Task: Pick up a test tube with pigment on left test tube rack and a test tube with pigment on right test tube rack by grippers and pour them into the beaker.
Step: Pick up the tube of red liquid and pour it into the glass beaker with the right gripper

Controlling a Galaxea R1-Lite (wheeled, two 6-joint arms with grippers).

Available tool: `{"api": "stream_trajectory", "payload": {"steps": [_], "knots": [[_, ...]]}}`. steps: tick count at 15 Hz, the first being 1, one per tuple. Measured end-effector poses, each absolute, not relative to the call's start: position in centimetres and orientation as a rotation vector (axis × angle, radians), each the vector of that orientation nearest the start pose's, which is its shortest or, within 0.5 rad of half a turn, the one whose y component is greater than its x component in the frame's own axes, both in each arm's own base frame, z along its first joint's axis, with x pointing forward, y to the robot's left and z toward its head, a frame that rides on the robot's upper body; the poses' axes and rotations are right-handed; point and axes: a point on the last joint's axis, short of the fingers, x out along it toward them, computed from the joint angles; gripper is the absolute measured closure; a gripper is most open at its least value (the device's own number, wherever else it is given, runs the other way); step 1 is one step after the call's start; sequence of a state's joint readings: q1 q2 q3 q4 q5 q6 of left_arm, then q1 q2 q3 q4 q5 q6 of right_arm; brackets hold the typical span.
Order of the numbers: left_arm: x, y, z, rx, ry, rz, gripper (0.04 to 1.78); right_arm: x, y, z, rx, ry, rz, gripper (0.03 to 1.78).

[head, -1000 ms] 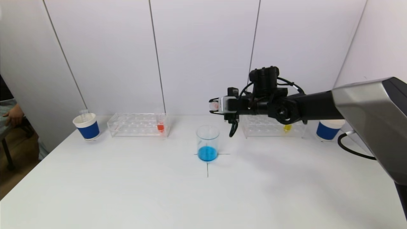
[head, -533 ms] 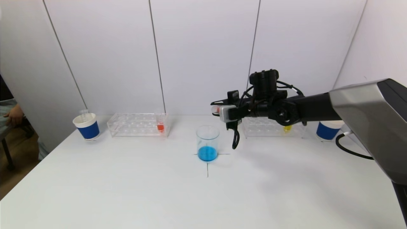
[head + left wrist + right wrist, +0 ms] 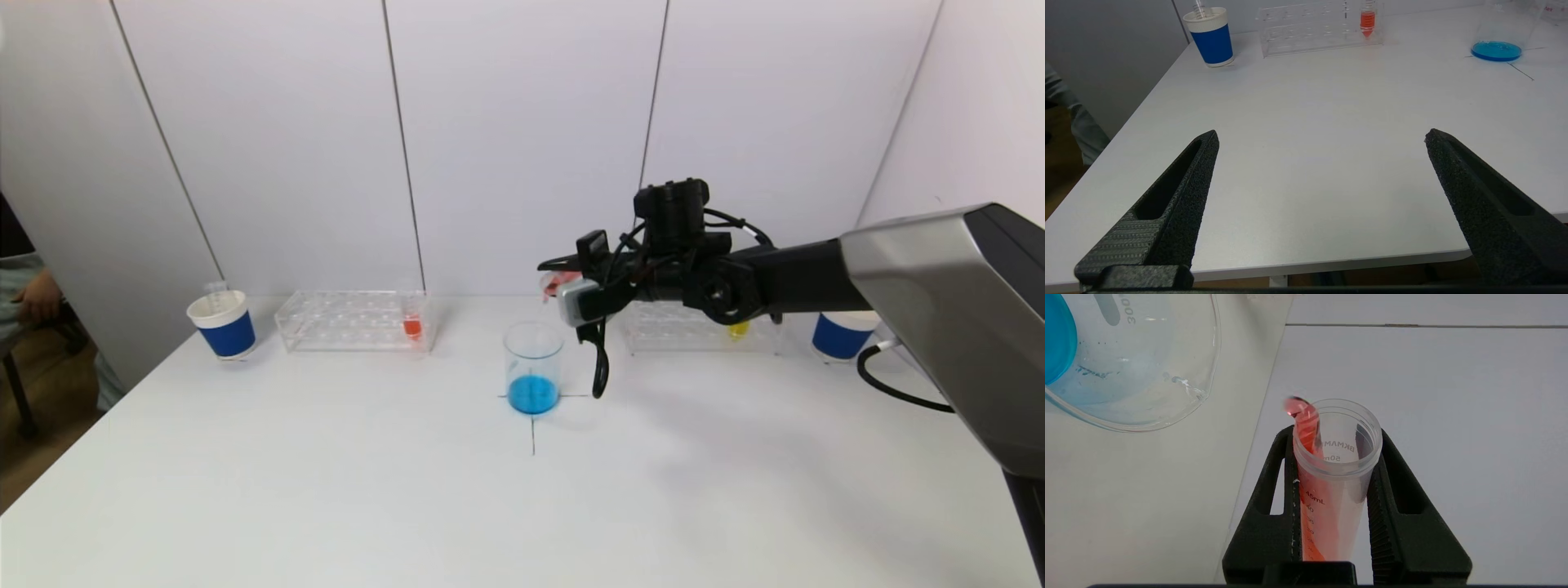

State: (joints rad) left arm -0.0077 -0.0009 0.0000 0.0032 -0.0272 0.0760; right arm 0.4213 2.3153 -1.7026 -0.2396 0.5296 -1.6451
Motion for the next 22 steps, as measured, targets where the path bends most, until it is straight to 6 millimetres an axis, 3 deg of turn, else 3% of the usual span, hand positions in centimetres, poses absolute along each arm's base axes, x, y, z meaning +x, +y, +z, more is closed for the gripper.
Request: {"api": "stream_trajectory", "payload": {"steps": [12,22], "knots": [[-2.3,0.0,7.5,0.076,0.001,-0.035,0.06,43.0,21.5,14.3,-1.614,-0.527,1.03,1.3],[-2.3,0.0,7.5,0.076,0.001,-0.035,0.06,42.5,22.0,15.4,-1.705,-0.587,1.01,1.3]]}}
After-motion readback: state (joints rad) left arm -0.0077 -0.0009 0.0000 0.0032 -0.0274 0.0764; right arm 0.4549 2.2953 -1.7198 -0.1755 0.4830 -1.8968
